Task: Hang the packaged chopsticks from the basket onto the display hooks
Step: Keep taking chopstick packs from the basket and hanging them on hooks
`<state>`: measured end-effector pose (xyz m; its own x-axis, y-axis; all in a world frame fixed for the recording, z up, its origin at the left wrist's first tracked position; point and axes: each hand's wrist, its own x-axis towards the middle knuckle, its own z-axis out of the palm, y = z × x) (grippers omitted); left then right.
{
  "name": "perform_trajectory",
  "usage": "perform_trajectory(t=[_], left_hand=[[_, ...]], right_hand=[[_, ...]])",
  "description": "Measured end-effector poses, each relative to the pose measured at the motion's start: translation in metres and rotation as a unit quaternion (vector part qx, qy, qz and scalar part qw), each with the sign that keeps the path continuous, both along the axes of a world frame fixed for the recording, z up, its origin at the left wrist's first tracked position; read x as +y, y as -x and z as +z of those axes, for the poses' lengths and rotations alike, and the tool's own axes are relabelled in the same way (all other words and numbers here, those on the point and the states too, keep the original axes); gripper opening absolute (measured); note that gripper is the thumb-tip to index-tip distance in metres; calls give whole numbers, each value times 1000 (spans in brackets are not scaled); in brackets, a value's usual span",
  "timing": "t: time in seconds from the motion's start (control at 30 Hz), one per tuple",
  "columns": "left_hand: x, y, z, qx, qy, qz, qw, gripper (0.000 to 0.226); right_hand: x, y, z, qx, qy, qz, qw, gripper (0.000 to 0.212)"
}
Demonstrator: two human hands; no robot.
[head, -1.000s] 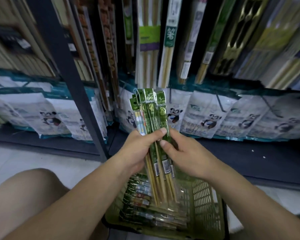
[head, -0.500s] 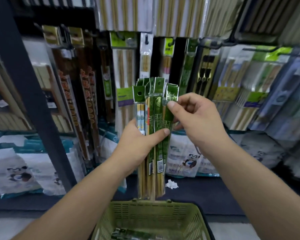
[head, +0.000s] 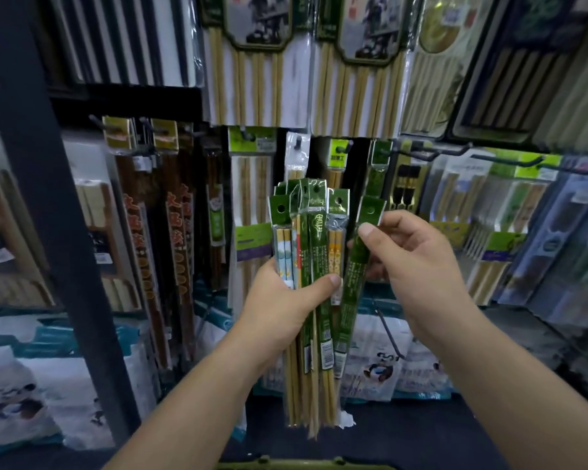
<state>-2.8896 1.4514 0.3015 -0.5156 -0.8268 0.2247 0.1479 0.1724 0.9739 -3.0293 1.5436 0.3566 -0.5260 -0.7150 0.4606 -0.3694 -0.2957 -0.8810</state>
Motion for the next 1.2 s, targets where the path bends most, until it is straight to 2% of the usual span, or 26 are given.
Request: perform_trajectory(t=[0.07, 0.2, 0.3, 0.4, 0.53, 0.6, 0.73, 0.8, 1.0, 1.2], left_hand=[[-2, 0, 5, -5, 4, 27, 1000, 43], [-9, 1, 16, -63, 5, 63, 996, 110], [-10, 3, 19, -48, 1, 54, 997, 119], [-6, 5, 22, -47, 5, 44, 998, 125], [-3, 7, 24, -30, 7, 42, 999, 123], [-3, 8, 24, -17, 0, 48, 999, 113], [-11, 11, 15, -10, -1, 52, 999, 59], [-11, 12, 14, -15, 11, 41, 999, 42], [-13, 13, 12, -8, 16, 44, 999, 39], [-12, 16, 8, 12, 24, 27, 999, 32]], right_hand=[[-2, 2, 9, -11, 12, -8, 1000, 19], [-11, 12, 34, -32, 25, -26, 999, 30], [-20, 19, 49, -42, 22, -38, 998, 37], [-27, 24, 56, -41, 22, -54, 997, 33], [-33, 28, 58, -59, 21, -64, 996, 37], [-34, 29, 58, -62, 21, -63, 996, 37], [-36, 30, 60, -62, 18, -68, 996, 39], [-36, 31, 61, -58, 13, -66, 996, 42], [-43, 44, 58, -44, -12, -76, 996, 30], [-51, 50, 51, 26, -33, -105, 994, 30]])
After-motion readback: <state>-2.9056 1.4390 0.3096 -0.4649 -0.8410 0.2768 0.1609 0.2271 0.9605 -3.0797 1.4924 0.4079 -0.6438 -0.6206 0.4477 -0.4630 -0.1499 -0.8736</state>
